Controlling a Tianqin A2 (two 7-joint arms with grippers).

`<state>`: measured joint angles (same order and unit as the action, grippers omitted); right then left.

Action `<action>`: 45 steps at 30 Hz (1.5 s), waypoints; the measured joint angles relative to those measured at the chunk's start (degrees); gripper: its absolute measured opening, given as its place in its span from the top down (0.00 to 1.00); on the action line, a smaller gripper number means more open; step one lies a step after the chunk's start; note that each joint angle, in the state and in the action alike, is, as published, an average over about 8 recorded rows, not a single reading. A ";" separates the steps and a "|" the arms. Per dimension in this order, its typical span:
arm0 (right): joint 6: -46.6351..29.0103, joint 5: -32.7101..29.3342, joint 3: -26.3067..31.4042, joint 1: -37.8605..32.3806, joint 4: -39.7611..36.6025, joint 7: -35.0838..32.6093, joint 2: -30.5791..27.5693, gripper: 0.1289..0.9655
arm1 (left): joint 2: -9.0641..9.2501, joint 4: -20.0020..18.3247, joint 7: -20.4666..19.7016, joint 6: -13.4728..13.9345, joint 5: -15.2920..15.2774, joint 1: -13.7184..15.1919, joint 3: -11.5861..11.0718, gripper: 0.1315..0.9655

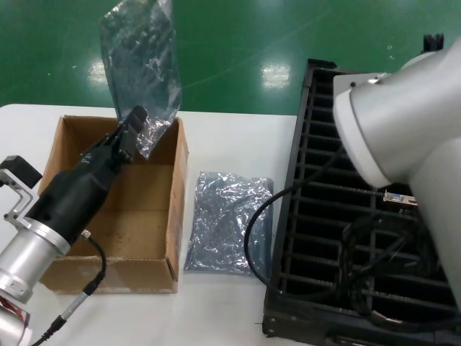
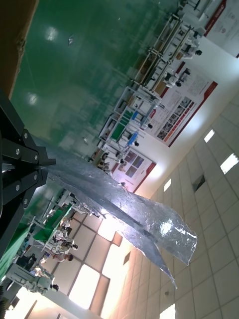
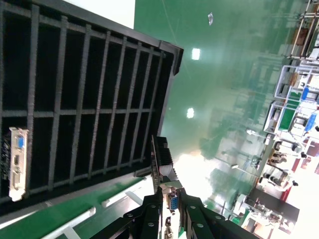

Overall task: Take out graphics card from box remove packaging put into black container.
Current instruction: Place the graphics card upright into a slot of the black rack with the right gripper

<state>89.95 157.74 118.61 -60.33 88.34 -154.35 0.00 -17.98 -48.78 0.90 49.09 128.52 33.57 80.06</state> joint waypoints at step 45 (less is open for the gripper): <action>0.00 0.00 -5.54 9.68 1.69 -5.60 0.00 0.93 | 2.04 10.88 3.77 3.22 -1.33 4.08 0.94 0.99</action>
<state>89.95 157.74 113.06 -50.64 90.03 -159.94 0.00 -15.95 -37.90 4.67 52.32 127.19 37.65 81.01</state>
